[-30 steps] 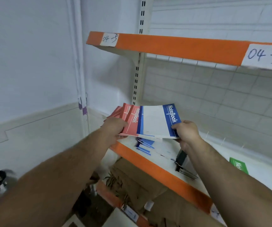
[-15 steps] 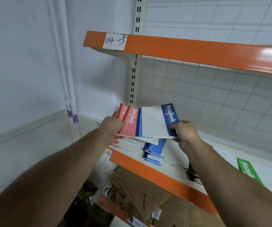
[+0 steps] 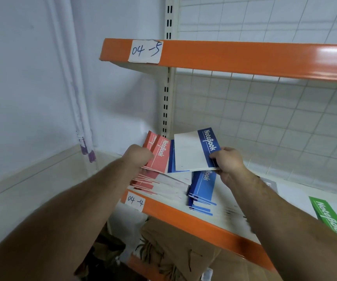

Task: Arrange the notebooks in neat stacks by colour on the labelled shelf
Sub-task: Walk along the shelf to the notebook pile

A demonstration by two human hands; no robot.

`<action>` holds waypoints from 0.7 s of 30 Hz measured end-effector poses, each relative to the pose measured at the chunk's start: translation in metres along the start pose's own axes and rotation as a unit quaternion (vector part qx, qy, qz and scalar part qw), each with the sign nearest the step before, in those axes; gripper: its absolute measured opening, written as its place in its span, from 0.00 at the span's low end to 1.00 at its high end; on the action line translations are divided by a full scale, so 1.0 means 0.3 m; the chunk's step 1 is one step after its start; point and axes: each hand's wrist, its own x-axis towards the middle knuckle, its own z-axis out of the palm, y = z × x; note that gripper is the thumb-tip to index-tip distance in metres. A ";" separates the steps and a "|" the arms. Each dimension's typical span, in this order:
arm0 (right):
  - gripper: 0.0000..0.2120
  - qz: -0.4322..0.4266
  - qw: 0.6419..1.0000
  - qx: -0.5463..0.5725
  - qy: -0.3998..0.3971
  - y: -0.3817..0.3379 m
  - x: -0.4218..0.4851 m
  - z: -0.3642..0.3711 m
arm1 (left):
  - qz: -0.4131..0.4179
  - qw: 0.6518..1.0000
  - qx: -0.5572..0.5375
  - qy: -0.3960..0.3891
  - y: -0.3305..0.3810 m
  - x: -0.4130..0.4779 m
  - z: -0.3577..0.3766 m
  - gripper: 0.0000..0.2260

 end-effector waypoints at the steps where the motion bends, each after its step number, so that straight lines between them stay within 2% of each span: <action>1: 0.09 0.001 1.000 0.000 0.008 0.001 -0.004 0.010 | 0.005 1.000 0.002 -0.005 0.003 0.017 -0.008 0.09; 6: 0.09 -0.003 0.999 -0.003 0.037 0.003 -0.040 0.067 | 0.035 0.995 0.093 -0.021 -0.005 0.084 -0.046 0.10; 12: 0.10 0.006 0.996 -0.015 0.088 0.033 -0.099 0.116 | 0.099 0.969 0.222 -0.052 -0.034 0.154 -0.089 0.13; 17: 0.10 0.007 0.992 -0.015 0.123 0.043 -0.146 0.139 | 0.138 0.954 0.250 -0.088 -0.046 0.188 -0.104 0.12; 21: 0.09 0.012 0.988 -0.023 0.151 0.059 -0.185 0.139 | 0.163 0.944 0.276 -0.077 -0.049 0.204 -0.105 0.12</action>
